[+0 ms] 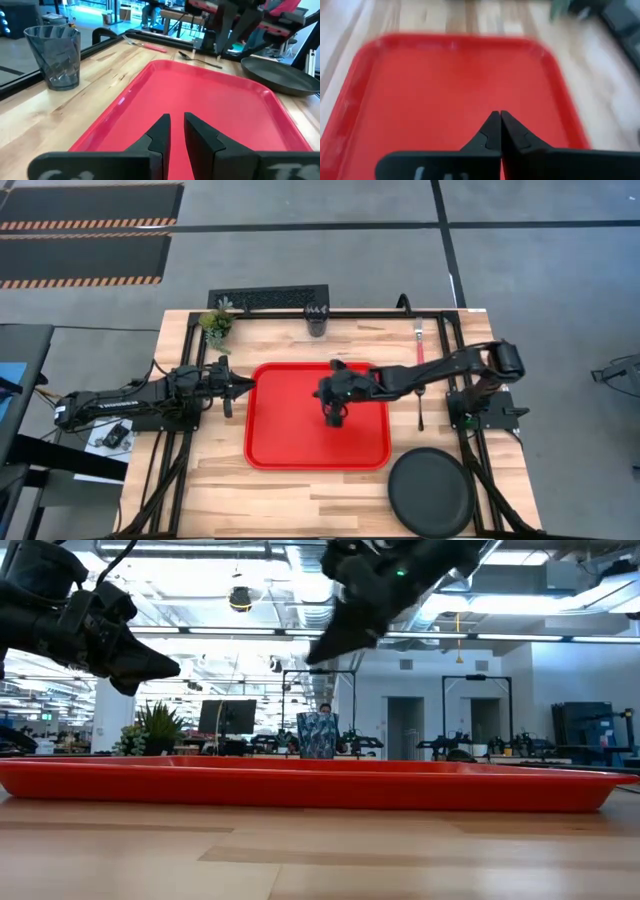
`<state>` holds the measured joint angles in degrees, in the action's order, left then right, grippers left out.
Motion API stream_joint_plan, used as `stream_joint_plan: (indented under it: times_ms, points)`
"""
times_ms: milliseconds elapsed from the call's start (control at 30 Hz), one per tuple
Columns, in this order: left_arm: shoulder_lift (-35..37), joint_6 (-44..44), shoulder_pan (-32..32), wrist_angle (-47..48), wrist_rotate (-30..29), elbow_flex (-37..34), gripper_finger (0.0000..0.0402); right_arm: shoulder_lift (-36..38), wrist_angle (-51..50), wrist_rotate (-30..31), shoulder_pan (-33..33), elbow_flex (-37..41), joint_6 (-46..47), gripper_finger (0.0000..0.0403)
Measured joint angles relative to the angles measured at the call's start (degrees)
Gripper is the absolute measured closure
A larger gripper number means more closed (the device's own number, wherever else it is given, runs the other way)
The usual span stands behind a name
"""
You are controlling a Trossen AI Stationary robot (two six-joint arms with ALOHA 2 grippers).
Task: Pick and place plate/cup/fork/spoon on tray
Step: Prepare the red serving tray for the center of the table
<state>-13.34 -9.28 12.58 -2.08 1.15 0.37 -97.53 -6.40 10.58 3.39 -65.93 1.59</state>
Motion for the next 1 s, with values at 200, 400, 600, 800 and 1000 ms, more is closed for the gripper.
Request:
stream_joint_plan:
  times_ms: [200, 400, 600, 800, 1000]
  points:
    - [-0.13, 0.02, 0.00, 0.03, 0.02, 0.02, 0.0359, 0.12, -14.02, -0.15, 1.85, 0.96, 8.29, 0.0396]
    - [-0.13, 0.02, -0.01, 0.06, 0.02, 0.02, 0.0359, -2.90, -20.68, -1.83, 2.24, 0.96, 11.85, 0.0397]
    - [-0.15, 0.02, -0.02, 0.11, 0.00, 0.01, 0.0359, -6.90, -23.08, -3.33, 1.70, 0.94, 12.54, 0.0397]
    - [-0.15, 0.01, -0.02, 0.10, -0.01, 0.00, 0.0359, -9.74, -23.83, -6.06, 0.43, 0.95, 12.82, 0.0397]
    - [-0.15, 0.02, -0.02, 0.10, -0.03, 0.01, 0.0359, -9.89, -26.11, -6.14, 0.31, 0.83, 13.58, 0.0397]
